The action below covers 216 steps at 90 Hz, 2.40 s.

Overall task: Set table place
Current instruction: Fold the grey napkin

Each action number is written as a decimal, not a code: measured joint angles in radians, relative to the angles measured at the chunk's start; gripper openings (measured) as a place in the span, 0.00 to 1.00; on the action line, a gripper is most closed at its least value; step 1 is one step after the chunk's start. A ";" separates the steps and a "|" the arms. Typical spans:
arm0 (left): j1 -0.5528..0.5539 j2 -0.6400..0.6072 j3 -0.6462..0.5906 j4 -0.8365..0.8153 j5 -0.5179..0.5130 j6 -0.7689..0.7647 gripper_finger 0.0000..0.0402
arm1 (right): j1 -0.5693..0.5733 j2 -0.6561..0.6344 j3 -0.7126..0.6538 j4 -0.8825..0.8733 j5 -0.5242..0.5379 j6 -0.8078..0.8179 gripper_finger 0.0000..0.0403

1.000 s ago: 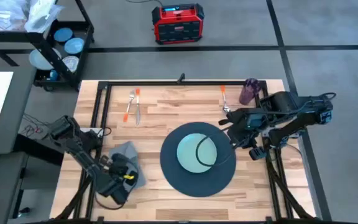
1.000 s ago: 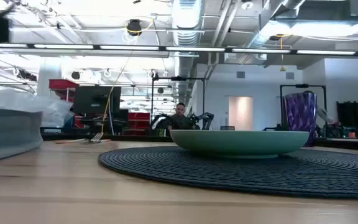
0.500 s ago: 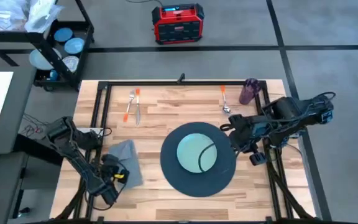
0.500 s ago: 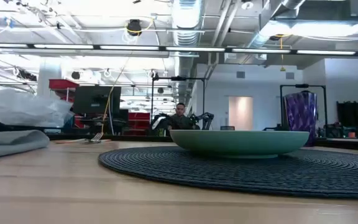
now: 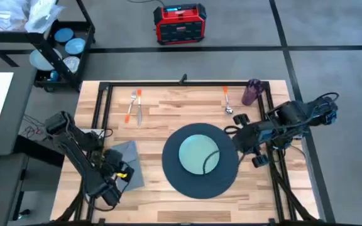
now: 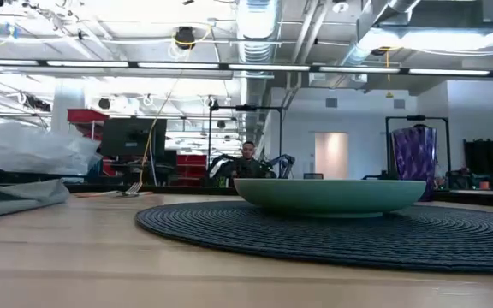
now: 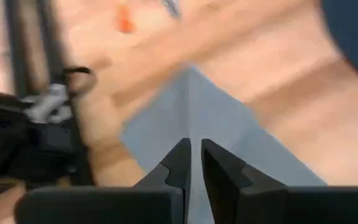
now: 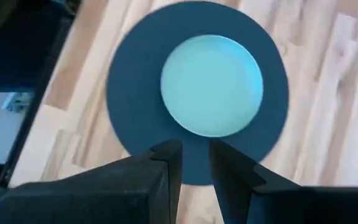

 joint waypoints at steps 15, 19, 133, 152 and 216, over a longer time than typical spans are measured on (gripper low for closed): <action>-0.012 -0.006 -0.078 0.224 -0.082 -0.016 0.10 | -0.031 0.000 0.000 -0.022 0.012 -0.023 0.16; 0.001 -0.008 -0.101 0.278 -0.096 0.044 0.10 | -0.041 0.000 0.000 -0.022 0.012 -0.043 0.16; 0.269 -0.005 -0.255 0.229 0.179 0.437 0.25 | -0.085 -0.001 -0.015 0.146 0.286 -0.146 0.16; 0.162 -0.033 0.015 0.013 -0.271 0.282 0.25 | -0.286 0.009 -0.230 0.665 0.217 -0.450 0.02; 0.279 -0.539 -0.158 -0.002 -0.252 0.568 0.00 | -0.418 0.597 -0.177 0.963 -0.593 -0.339 0.00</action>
